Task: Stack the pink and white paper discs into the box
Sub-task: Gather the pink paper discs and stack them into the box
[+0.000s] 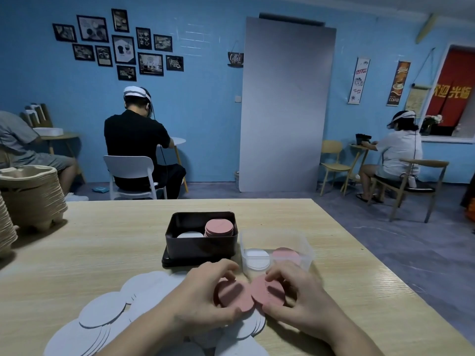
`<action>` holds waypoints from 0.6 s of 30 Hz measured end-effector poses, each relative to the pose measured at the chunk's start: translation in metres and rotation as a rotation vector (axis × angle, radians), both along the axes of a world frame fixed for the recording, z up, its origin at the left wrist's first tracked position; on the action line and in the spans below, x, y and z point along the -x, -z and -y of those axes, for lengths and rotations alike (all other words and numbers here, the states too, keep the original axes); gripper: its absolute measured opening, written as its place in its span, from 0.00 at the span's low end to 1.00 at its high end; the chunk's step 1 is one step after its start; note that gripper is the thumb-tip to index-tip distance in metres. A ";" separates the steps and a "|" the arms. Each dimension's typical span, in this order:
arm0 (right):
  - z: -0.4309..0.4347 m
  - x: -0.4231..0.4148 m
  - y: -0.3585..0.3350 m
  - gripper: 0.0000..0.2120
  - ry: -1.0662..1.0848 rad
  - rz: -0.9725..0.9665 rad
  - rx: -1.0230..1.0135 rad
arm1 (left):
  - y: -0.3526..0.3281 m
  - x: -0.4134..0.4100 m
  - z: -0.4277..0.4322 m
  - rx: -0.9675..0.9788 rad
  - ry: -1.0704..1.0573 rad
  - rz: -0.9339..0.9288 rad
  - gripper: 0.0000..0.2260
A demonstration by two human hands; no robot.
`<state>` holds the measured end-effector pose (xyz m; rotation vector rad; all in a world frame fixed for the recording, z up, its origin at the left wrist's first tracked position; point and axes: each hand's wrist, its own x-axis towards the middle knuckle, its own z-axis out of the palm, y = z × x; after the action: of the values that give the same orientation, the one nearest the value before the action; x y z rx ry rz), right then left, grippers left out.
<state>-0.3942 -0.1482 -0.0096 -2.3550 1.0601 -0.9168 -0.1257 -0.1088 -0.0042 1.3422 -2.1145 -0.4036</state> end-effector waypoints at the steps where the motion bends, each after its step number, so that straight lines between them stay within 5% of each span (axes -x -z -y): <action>1: -0.001 -0.001 0.000 0.17 -0.008 -0.007 -0.003 | -0.001 -0.007 -0.002 0.017 -0.002 0.006 0.29; 6: -0.002 -0.006 0.000 0.17 -0.021 -0.063 0.037 | 0.001 -0.029 -0.010 0.164 -0.025 -0.080 0.18; 13: -0.005 -0.035 0.002 0.21 -0.109 0.044 -0.012 | 0.009 -0.023 -0.011 0.250 0.022 -0.100 0.21; 18: -0.009 -0.046 0.004 0.28 -0.128 0.040 0.129 | 0.015 -0.022 -0.007 0.218 0.010 -0.097 0.23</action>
<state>-0.3485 -0.1392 -0.0137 -2.4659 0.8466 -1.0063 -0.1040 -0.1022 -0.0197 1.1641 -2.0213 -0.2300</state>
